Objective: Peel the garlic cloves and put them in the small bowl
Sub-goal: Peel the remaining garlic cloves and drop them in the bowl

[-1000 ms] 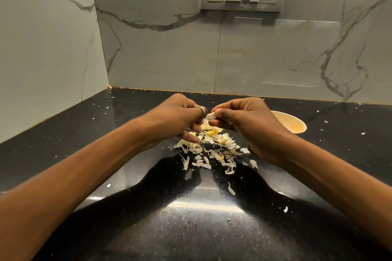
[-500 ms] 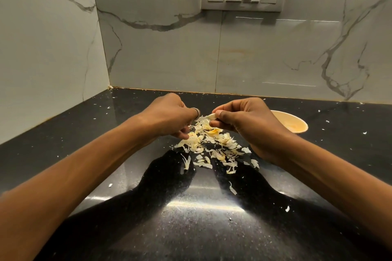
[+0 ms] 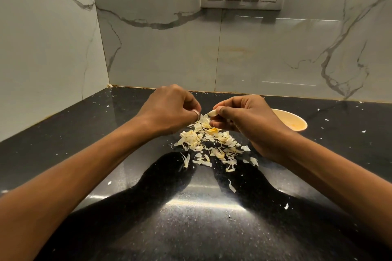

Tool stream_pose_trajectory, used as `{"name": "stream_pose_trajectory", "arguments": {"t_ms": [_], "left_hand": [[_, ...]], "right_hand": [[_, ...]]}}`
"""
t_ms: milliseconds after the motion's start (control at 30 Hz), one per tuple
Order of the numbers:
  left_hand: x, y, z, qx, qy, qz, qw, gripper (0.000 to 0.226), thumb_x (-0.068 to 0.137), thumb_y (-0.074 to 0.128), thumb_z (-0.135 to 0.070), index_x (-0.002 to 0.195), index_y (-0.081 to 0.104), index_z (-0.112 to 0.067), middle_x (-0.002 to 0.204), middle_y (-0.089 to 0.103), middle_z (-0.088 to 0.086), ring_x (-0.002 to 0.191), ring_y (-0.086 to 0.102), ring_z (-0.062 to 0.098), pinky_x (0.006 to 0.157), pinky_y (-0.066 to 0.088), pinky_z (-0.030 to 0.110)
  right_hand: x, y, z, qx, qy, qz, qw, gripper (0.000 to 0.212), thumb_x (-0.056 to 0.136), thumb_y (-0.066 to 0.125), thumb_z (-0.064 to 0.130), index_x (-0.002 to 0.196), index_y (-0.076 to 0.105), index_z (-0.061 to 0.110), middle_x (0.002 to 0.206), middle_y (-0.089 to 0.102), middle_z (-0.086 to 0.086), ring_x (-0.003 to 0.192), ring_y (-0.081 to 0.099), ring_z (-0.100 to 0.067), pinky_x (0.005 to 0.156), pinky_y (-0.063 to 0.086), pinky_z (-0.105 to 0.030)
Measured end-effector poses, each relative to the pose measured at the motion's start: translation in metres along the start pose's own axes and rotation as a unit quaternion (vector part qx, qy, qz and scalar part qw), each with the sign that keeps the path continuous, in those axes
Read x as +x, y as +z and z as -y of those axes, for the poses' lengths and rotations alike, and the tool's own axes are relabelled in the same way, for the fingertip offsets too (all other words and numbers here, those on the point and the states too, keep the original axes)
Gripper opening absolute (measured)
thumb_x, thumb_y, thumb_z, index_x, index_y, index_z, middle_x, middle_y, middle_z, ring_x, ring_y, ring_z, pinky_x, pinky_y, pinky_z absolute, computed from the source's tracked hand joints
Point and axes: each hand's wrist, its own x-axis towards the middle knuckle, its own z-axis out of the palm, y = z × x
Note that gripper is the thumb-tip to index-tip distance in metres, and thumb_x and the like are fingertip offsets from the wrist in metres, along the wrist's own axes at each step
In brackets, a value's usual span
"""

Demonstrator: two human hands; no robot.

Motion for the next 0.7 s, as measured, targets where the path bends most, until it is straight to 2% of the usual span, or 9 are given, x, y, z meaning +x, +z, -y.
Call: {"name": "stream_pose_trajectory", "arguments": {"t_ms": [67,233,400,467,533,633,700], "left_hand": [[-0.001,0.001,-0.003,-0.04,0.04,-0.01,0.998,0.01,0.09,0.071,-0.02,0.095,0.079,-0.018,0.07,0.068,-0.012,0.055,0.061,-0.002,0.062,0.056,0.024],[-0.003,0.008,-0.005,-0.033,0.079,-0.024,0.996,0.013,0.089,0.071,-0.023,0.095,0.08,-0.014,0.072,0.07,-0.008,0.062,0.064,0.008,0.061,0.057,0.03],[-0.003,0.013,-0.003,-0.026,0.067,-0.016,0.997,0.01,0.088,0.072,-0.022,0.091,0.078,-0.014,0.068,0.064,-0.015,0.055,0.058,0.0,0.055,0.045,0.012],[-0.004,0.013,-0.003,-0.036,0.061,-0.012,0.997,0.01,0.088,0.072,-0.021,0.091,0.077,-0.014,0.067,0.064,-0.015,0.055,0.059,-0.003,0.053,0.046,0.011],[-0.004,0.012,-0.004,-0.054,0.058,-0.005,0.997,0.012,0.089,0.072,-0.024,0.091,0.077,-0.013,0.066,0.064,-0.014,0.056,0.061,-0.003,0.054,0.053,0.015],[-0.002,0.012,-0.003,-0.061,0.052,0.003,0.997,0.012,0.091,0.072,-0.024,0.093,0.077,-0.013,0.068,0.067,-0.01,0.058,0.065,0.005,0.061,0.06,0.027],[-0.001,0.011,-0.001,-0.079,0.045,0.013,0.996,0.01,0.092,0.071,-0.021,0.095,0.076,-0.013,0.07,0.069,-0.005,0.058,0.068,0.01,0.058,0.061,0.031]], "right_hand": [[-0.001,0.0,0.001,-0.005,-0.003,0.002,1.0,0.01,0.096,0.06,0.0,0.097,0.07,-0.002,0.098,0.073,-0.023,0.092,0.075,-0.03,0.08,0.063,-0.031],[-0.001,0.001,0.0,-0.019,-0.012,0.015,1.0,0.011,0.095,0.061,0.0,0.1,0.071,-0.002,0.098,0.073,-0.023,0.09,0.075,-0.03,0.079,0.063,-0.03],[-0.001,0.0,-0.003,-0.027,-0.025,0.022,0.999,0.012,0.093,0.064,-0.001,0.103,0.07,0.0,0.098,0.074,-0.021,0.085,0.075,-0.022,0.081,0.062,-0.028],[0.0,0.0,-0.003,-0.03,-0.025,0.024,0.999,0.013,0.092,0.065,-0.001,0.105,0.07,-0.001,0.097,0.074,-0.02,0.085,0.075,-0.022,0.081,0.062,-0.029],[0.0,0.0,-0.003,-0.037,-0.028,0.02,0.999,0.012,0.092,0.066,-0.001,0.103,0.07,0.0,0.095,0.074,-0.018,0.088,0.075,-0.024,0.082,0.062,-0.03],[0.001,-0.001,-0.005,-0.041,-0.032,0.018,0.998,0.009,0.093,0.065,0.001,0.101,0.07,0.001,0.094,0.075,-0.019,0.086,0.074,-0.025,0.083,0.062,-0.032],[0.001,-0.002,-0.006,-0.037,-0.035,0.02,0.998,0.01,0.094,0.063,0.001,0.102,0.069,0.0,0.093,0.074,-0.021,0.082,0.073,-0.024,0.081,0.062,-0.033]]}}
